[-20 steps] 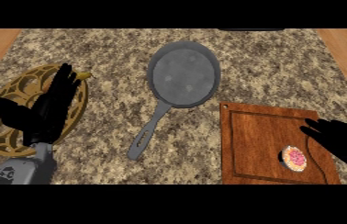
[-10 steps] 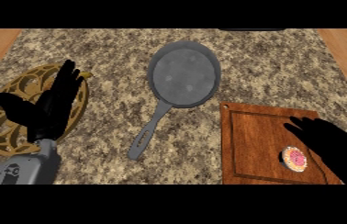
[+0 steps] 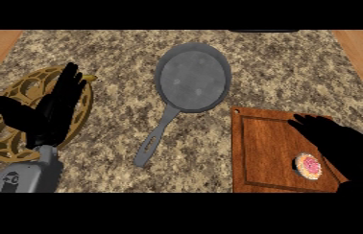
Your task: Pick the cupcake from the cutting board and place it in the pan
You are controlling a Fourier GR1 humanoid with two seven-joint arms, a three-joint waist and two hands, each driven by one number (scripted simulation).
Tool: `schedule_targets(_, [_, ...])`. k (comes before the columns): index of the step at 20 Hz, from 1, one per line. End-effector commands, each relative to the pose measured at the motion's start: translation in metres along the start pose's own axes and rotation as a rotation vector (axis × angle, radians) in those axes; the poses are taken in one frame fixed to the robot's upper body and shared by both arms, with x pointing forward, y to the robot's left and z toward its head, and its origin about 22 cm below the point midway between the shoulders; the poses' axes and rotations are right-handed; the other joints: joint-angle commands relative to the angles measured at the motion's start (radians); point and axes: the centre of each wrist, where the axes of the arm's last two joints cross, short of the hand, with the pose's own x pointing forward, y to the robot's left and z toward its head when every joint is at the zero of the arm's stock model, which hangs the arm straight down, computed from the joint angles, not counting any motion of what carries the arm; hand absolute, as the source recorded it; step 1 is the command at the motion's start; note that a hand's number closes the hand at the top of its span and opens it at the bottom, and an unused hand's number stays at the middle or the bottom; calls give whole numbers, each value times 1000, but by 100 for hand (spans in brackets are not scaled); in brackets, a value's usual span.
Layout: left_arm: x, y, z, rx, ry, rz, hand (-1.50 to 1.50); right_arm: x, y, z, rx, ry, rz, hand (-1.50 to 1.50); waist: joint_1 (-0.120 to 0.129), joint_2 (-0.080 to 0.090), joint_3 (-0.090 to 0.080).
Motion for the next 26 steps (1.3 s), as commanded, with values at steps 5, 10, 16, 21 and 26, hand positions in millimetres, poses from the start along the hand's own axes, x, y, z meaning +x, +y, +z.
schedule_targets(5, [5, 13, 2, 6, -5, -4, 0, 1, 16, -11, 28, 3, 12, -150, -2, -1, 0])
schedule_targets(10, [-8, 8, -2, 0, -23, -3, 0, -30, 24, -21, 16, -15, -19, -150, -3, 0, 0])
schedule_targets(16, [-7, 24, 6, 10, -3, -12, 0, 1, 39, -38, 48, -5, -43, -150, -2, 0, 0])
schedule_targets(21, [-7, 0, 6, 1, 7, -11, 0, -11, 55, -58, 10, -132, -18, 150, 0, 0, 0])
schedule_targets(26, [-1, 1, -3, 1, -10, -1, 0, 1, 65, -76, -7, -135, -35, 150, 0, 1, 0])
